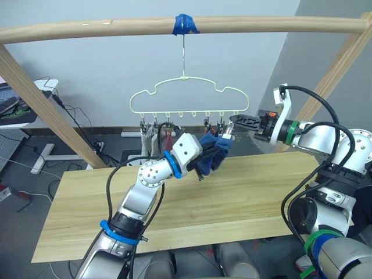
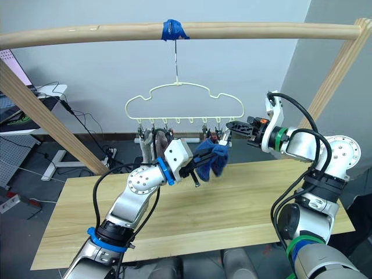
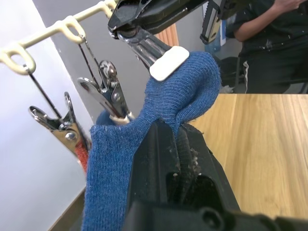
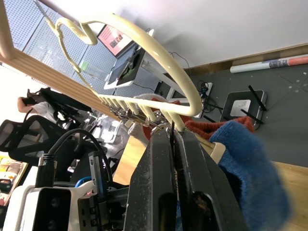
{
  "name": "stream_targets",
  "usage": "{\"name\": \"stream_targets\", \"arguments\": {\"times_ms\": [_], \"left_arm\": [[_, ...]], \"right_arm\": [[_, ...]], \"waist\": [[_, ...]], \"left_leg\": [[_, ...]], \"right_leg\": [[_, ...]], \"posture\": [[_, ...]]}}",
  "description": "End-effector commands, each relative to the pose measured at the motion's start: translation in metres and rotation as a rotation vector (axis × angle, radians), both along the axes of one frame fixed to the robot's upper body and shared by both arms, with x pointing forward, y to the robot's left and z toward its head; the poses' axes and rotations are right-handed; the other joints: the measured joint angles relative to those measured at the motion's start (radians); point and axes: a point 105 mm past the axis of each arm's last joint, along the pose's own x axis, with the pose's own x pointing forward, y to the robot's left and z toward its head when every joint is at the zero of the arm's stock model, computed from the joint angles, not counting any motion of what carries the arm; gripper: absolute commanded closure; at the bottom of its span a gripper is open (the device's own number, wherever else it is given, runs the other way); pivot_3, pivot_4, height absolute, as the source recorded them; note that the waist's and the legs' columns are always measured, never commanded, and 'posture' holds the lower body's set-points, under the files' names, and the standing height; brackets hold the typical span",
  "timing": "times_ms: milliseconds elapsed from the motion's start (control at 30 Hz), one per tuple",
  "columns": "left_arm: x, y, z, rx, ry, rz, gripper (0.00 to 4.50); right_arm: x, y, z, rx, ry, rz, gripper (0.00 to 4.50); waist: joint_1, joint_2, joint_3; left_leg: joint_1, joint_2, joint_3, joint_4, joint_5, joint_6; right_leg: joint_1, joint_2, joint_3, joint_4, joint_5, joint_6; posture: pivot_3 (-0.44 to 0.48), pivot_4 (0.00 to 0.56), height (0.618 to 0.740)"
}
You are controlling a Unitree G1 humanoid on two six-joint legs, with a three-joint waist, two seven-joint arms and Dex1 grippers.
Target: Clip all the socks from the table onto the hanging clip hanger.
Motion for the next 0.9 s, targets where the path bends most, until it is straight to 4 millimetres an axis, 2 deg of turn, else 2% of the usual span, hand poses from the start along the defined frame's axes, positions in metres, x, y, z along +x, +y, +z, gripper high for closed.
{"name": "stream_targets", "arguments": {"times_ms": [33,133,233,467,567,600,633,733,900], "left_arm": [[0.000,-0.005,0.013,-0.027,-0.048,-0.014,4.48],[-0.001,-0.006,0.018,-0.047,-0.058,-0.017,4.48],[-0.002,-0.006,0.021,-0.063,-0.059,-0.019,4.50],[-0.004,-0.008,0.021,-0.051,-0.066,-0.042,4.50],[-0.005,-0.010,0.018,-0.041,-0.050,-0.061,4.50],[-0.004,-0.010,0.018,-0.044,-0.044,-0.057,4.50],[-0.002,-0.009,0.018,-0.056,-0.022,-0.054,4.50],[0.001,-0.009,0.018,-0.079,0.019,-0.046,3.80],[0.000,-0.009,0.013,-0.078,0.126,-0.085,2.24]], "right_arm": [[-0.007,0.010,0.023,0.035,-0.080,0.069,4.50],[-0.008,0.011,0.023,0.031,-0.083,0.077,4.50],[-0.009,0.012,0.023,0.035,-0.082,0.085,3.78],[-0.008,0.004,0.022,0.017,-0.088,0.057,1.31],[-0.012,-0.013,0.022,-0.097,-0.166,-0.011,0.29],[-0.014,-0.018,0.022,-0.138,-0.203,-0.038,0.05],[-0.020,-0.021,0.022,-0.184,-0.248,-0.036,0.05],[-0.036,-0.028,0.018,-0.323,-0.365,-0.024,0.00],[-0.052,-0.040,0.007,-0.454,-0.504,-0.001,0.00]], "waist": [[0.000,0.000,0.000],[0.000,0.000,0.000],[0.000,0.000,0.000],[0.004,0.000,0.000],[0.007,0.000,0.000],[0.011,0.000,0.000],[0.012,0.000,0.000],[0.020,0.000,0.000],[0.017,0.000,0.000]], "left_leg": [[0.000,0.000,0.000,0.000,0.000,0.000],[0.000,0.000,0.000,0.000,0.000,0.000],[0.000,0.000,0.000,0.000,0.000,0.000],[0.000,0.000,0.000,0.000,0.000,0.000],[-0.001,0.000,0.000,0.000,0.000,0.000],[-0.001,0.000,0.000,0.000,0.000,0.000],[-0.001,0.000,-0.001,-0.001,0.000,0.000],[-0.002,0.000,-0.001,-0.002,-0.001,0.001],[-0.002,0.000,0.001,-0.002,-0.001,0.001]], "right_leg": [[0.000,0.000,0.000,0.000,0.000,0.000],[0.000,0.000,0.000,0.000,0.000,0.000],[0.000,0.000,0.000,0.000,0.000,0.000],[0.000,0.000,0.000,0.000,0.000,0.000],[0.000,0.000,0.000,-0.001,0.000,0.000],[0.000,0.000,0.000,-0.002,0.000,0.000],[0.000,0.000,-0.001,-0.004,0.000,0.000],[0.000,-0.001,-0.001,-0.006,-0.001,0.001],[0.001,-0.001,0.000,-0.009,0.000,0.002]], "posture": [[-0.147,0.135,0.740],[-0.143,0.135,0.740],[-0.142,0.136,0.740],[-0.148,0.137,0.740],[-0.156,0.139,0.740],[-0.161,0.141,0.740],[-0.166,0.143,0.740],[-0.171,0.144,0.740],[-0.192,0.144,0.740]]}}
